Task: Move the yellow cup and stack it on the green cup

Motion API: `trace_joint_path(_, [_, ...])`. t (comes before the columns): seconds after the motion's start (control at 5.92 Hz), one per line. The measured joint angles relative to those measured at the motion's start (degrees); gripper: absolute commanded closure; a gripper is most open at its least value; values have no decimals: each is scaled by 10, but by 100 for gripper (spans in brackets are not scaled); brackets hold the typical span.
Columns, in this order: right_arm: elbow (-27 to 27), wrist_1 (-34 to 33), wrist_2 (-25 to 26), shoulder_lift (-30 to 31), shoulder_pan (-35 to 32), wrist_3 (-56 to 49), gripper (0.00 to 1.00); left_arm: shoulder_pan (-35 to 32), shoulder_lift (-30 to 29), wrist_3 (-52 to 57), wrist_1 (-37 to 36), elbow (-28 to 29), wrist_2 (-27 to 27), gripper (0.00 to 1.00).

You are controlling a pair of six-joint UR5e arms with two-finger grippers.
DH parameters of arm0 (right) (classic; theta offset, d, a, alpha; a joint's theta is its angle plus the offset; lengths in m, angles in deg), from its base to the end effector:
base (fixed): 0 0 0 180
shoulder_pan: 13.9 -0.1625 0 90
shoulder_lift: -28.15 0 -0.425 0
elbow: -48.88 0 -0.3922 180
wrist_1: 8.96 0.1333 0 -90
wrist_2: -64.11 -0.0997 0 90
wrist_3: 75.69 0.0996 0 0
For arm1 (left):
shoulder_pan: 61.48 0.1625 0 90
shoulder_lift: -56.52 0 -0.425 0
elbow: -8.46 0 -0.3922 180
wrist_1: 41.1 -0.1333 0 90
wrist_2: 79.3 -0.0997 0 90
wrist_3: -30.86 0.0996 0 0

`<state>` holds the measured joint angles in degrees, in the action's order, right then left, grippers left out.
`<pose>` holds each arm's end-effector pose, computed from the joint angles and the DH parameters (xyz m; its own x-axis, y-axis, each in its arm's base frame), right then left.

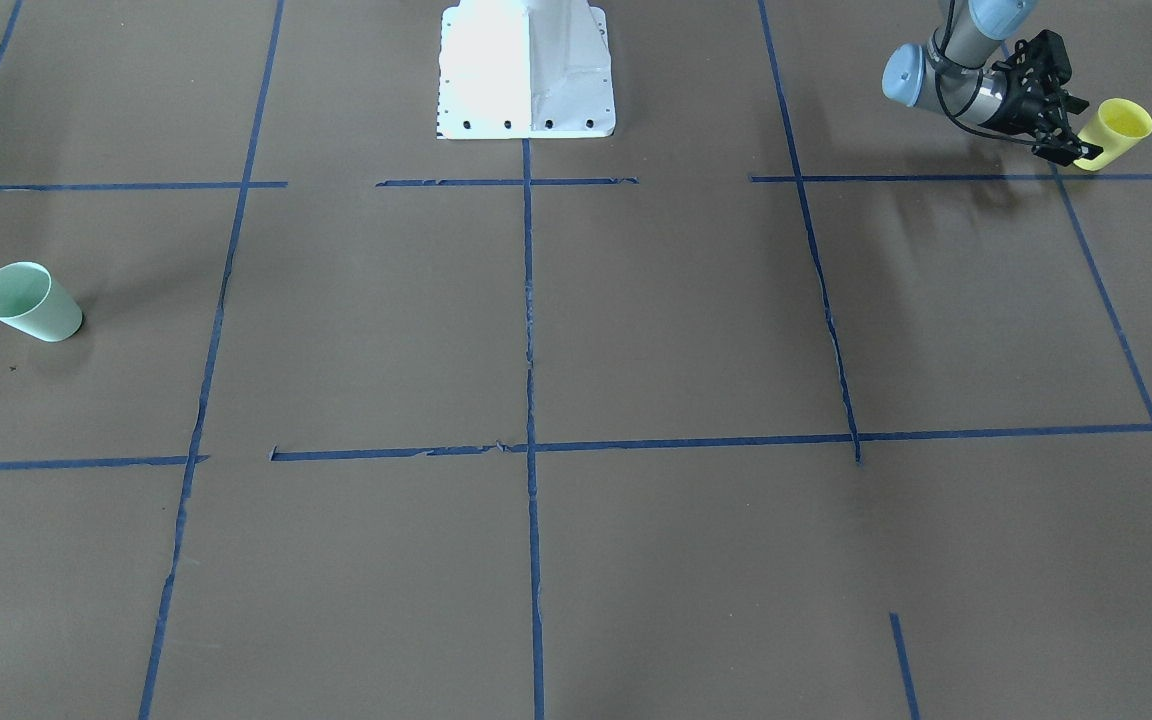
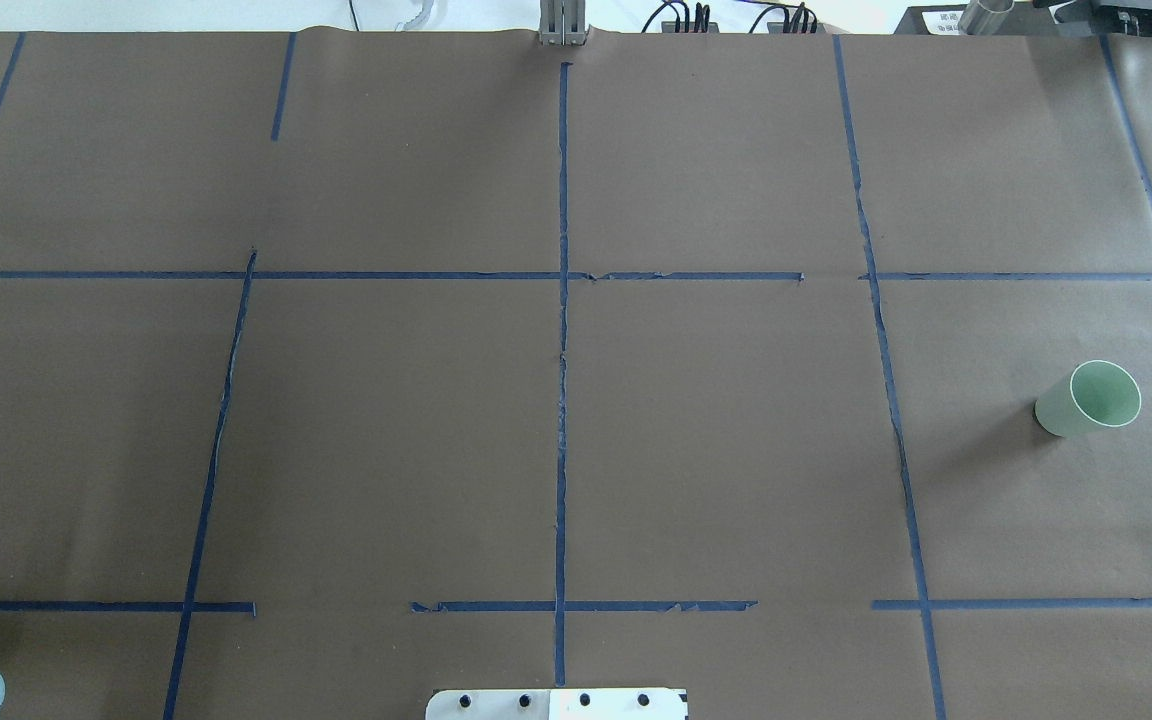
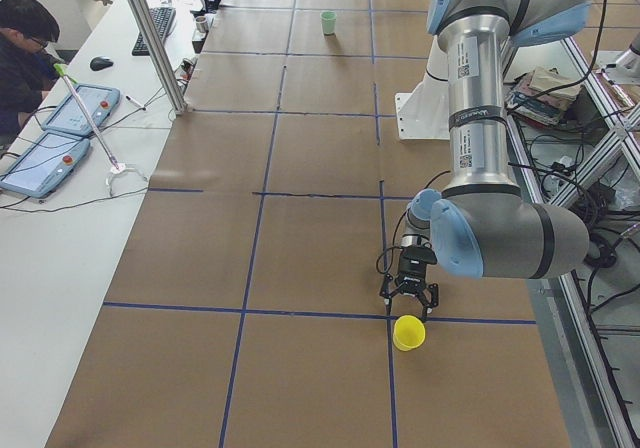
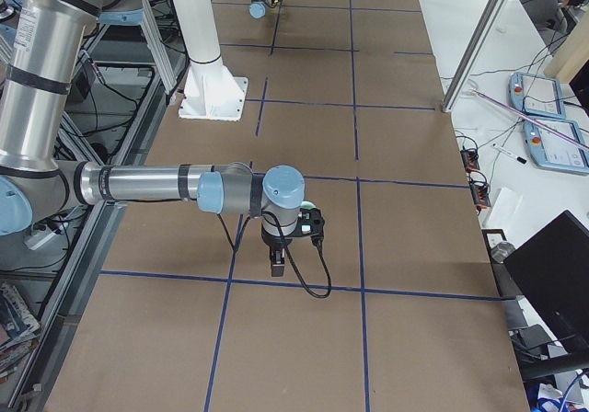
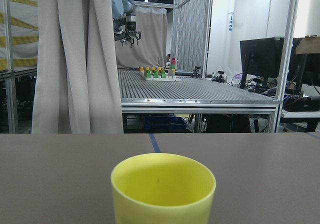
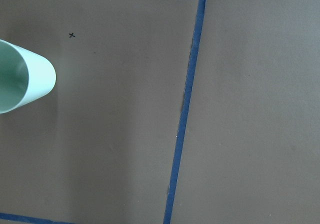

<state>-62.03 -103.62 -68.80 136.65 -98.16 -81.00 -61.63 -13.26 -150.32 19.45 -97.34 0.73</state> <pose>0.0298 -0.3585 0.6259 0.7190 -0.1385 0.6810 0.1672 0.9856 0.0239 0.2719 -0.1513 0.7285 0.0768 -0.9849 -0.1552 0.8321 -0.0225 0.5542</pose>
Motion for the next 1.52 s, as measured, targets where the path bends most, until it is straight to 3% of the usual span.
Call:
trace_joint_path(0.68, [0,0,0,-1,0,0,0,0,1,9,42,60,-4,0])
trace_joint_path(0.84, [0,0,0,-1,0,0,0,0,1,10,50,74,-4,8])
trace_joint_path(1.01, [0,0,0,-1,1,0,0,1,1,10,56,85,-4,27])
trace_joint_path(1.52, [0,1,0,-2,0,0,0,1,3,18,59,92,-4,28])
